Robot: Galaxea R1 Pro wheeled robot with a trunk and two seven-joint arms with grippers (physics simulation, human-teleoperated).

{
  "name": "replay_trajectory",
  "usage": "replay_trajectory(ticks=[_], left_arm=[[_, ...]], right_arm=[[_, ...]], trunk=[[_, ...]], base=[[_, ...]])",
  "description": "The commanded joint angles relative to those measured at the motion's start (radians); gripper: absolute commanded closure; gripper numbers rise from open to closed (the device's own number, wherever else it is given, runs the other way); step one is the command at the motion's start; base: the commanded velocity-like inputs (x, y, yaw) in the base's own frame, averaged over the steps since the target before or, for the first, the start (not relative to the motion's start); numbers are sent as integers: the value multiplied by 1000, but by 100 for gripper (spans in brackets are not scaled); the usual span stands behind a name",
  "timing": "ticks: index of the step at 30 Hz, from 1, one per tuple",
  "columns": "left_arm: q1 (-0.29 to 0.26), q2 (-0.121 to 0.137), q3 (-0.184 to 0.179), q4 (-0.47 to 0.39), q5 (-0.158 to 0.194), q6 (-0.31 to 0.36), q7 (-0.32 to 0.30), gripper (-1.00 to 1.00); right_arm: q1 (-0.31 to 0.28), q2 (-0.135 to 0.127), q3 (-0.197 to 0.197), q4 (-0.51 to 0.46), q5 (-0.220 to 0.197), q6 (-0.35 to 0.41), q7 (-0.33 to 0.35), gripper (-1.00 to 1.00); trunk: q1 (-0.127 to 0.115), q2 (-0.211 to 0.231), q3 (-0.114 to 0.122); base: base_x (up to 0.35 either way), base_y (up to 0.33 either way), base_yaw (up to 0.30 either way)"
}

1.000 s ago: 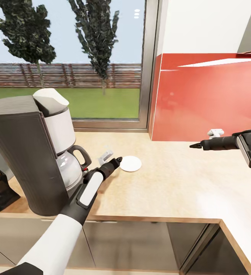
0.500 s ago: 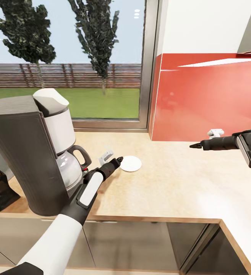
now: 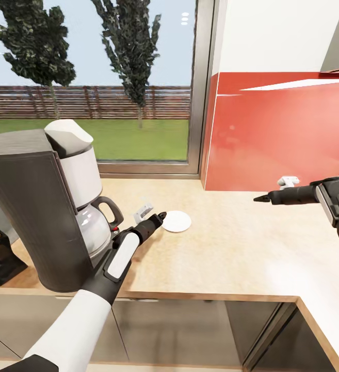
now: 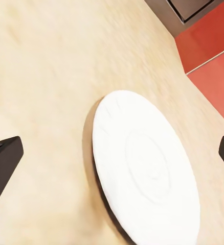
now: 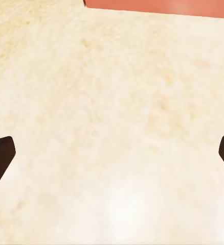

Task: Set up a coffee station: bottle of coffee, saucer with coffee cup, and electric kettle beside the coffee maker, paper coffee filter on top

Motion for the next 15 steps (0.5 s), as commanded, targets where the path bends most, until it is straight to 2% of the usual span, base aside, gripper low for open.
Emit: replay_trajectory(ticks=[1, 3, 4, 5, 10, 12, 15], left_arm=[[0, 0, -1, -1, 19, 4, 11, -100], [0, 0, -1, -1, 19, 4, 11, -100], [0, 0, -1, -1, 19, 4, 11, -100], [0, 0, -1, -1, 19, 4, 11, -100], [0, 0, -1, -1, 19, 4, 11, -100], [0, 0, -1, -1, 19, 4, 9, -100], [0, 0, -1, -1, 19, 4, 9, -100]], right_arm=[[-1, 11, 1, 13, 10, 0, 8, -100], [-1, 32, 1, 21, 9, 0, 8, -100], [-1, 57, 0, 25, 9, -1, 7, -100], [-1, 72, 0, 27, 10, -1, 6, -100], [-1, 92, -1, 53, 5, -1, 5, -100], [-1, 102, -1, 92, -35, -16, 4, -100], [-1, 109, -1, 116, -59, -41, 3, -100]], trunk=[[0, -1, -1], [0, -1, -1], [0, -1, -1], [0, -1, -1], [0, -1, -1], [0, -1, -1], [0, -1, -1]], base=[[0, 0, 0], [0, 0, 0], [0, 0, 0], [0, 0, 0], [0, 0, 0], [0, 0, 0], [0, 0, 0]])
